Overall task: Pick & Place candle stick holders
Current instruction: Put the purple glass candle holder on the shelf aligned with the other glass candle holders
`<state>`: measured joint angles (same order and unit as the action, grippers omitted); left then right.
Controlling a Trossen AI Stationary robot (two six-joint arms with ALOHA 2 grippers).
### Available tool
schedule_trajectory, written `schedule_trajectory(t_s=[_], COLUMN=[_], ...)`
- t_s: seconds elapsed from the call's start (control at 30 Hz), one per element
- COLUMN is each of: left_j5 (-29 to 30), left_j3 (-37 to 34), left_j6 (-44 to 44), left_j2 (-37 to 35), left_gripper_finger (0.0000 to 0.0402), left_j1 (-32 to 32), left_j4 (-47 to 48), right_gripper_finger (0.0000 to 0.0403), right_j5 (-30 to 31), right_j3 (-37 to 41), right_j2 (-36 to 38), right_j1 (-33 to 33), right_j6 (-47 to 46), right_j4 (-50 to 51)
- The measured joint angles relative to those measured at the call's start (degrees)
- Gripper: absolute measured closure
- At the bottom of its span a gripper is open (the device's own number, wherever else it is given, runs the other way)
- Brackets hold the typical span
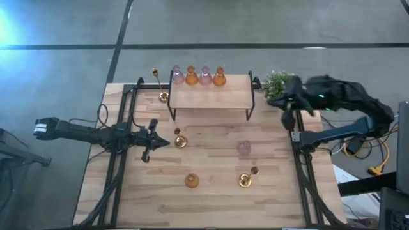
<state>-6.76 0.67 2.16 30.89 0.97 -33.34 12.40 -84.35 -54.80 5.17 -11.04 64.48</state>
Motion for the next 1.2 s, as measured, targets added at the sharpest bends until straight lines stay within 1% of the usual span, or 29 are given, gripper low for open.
schedule_trajectory(t_s=[0.1,0.27,0.37,0.53,0.67,0.83,1.0,1.2], left_j5=[0.0,0.0,0.0,0.0,0.0,0.0,0.0,0.0], left_j3=[0.0,0.0,0.0,0.0,0.0,0.0,0.0,0.0], left_j6=[0.0,0.0,0.0,0.0,0.0,0.0,0.0,0.0], left_j2=[0.0,0.0,0.0,0.0,0.0,0.0,0.0,0.0], left_gripper_finger=[0.0388,0.0388,0.0388,0.0388,0.0388,0.0388,0.0388,0.0388], left_j1=[0.0,0.0,0.0,0.0,0.0,0.0,0.0,0.0], left_j4=[0.0,0.0,0.0,0.0,0.0,0.0,0.0,0.0], right_gripper_finger=[0.0395,0.0395,0.0395,0.0395,0.0395,0.0395,0.0395,0.0395], right_j5=[3.9,4.2,1.8,-2.4,-5.1,-7.7,-7.7,-5.1], right_j3=[4.2,12.7,18.0,26.3,32.1,39.5,47.2,56.1], right_j2=[5.4,12.0,14.9,19.4,22.1,24.6,27.6,33.2], right_j1=[-2.0,-3.5,-3.8,-3.8,-4.2,-7.0,-10.4,-15.3], right_j6=[-3.2,-6.4,-6.9,-8.5,-10.4,-12.2,-17.8,-26.2], right_j4=[0.0,-1.2,-3.2,-9.5,-17.1,-26.3,-28.5,-30.5])
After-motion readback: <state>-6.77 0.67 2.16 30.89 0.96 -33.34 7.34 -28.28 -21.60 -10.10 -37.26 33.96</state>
